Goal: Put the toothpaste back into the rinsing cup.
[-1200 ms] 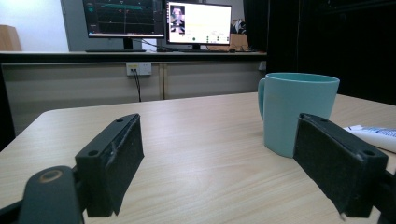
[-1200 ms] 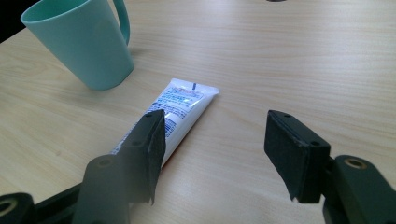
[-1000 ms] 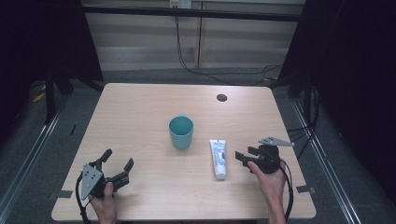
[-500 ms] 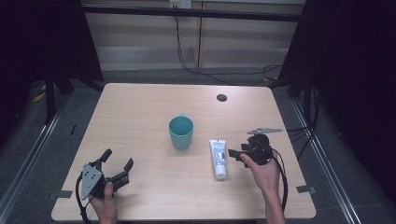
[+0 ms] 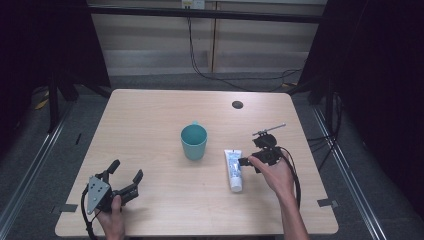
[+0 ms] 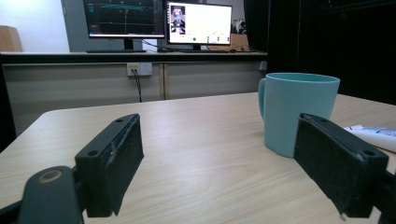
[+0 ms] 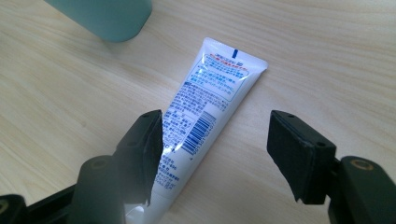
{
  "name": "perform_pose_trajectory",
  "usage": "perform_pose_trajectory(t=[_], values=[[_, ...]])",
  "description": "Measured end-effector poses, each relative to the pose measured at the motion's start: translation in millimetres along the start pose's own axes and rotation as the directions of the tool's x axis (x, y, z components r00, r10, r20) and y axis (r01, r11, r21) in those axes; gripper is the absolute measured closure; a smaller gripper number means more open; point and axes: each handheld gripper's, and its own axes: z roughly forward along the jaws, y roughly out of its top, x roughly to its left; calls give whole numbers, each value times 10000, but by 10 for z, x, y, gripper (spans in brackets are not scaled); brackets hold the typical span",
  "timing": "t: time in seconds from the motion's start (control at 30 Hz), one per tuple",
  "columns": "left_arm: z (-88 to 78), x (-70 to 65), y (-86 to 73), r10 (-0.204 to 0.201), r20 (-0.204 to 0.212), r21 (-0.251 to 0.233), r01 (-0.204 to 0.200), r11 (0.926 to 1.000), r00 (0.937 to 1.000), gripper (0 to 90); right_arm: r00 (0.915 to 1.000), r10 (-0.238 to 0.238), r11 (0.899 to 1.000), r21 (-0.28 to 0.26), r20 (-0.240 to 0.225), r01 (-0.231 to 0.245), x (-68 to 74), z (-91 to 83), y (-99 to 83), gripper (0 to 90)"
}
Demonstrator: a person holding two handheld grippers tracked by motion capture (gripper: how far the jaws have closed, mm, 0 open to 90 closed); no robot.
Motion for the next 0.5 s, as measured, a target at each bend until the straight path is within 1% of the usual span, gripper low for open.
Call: perform_pose_trajectory(t=[0.07,0.1,0.13,0.2,0.27,0.43,0.5], values=[[0,0,0,3,5,1,-3,10000,10000,159,9999,-76,9995,302,79,74,7,24,36,359],[0,0,0,8,4,-1,-8,10000,10000,159,9999,-34,9990,457,131,28,7,35,52,361],[0,0,0,8,10,-1,-8,10000,10000,159,9998,113,9975,700,148,-123,12,55,84,363],[-1,0,0,11,10,1,-11,10000,10000,159,9998,78,9971,753,181,-92,11,63,94,363],[0,0,0,6,12,1,-6,10000,10000,159,9994,295,9947,979,165,-310,29,85,134,346],[0,0,0,7,24,-3,-7,10000,10000,159,9990,441,9867,1568,-78,-424,46,176,206,347],[0,0,0,7,27,-4,-7,10000,10000,159,9990,446,9832,1768,39,-446,45,223,235,347]])
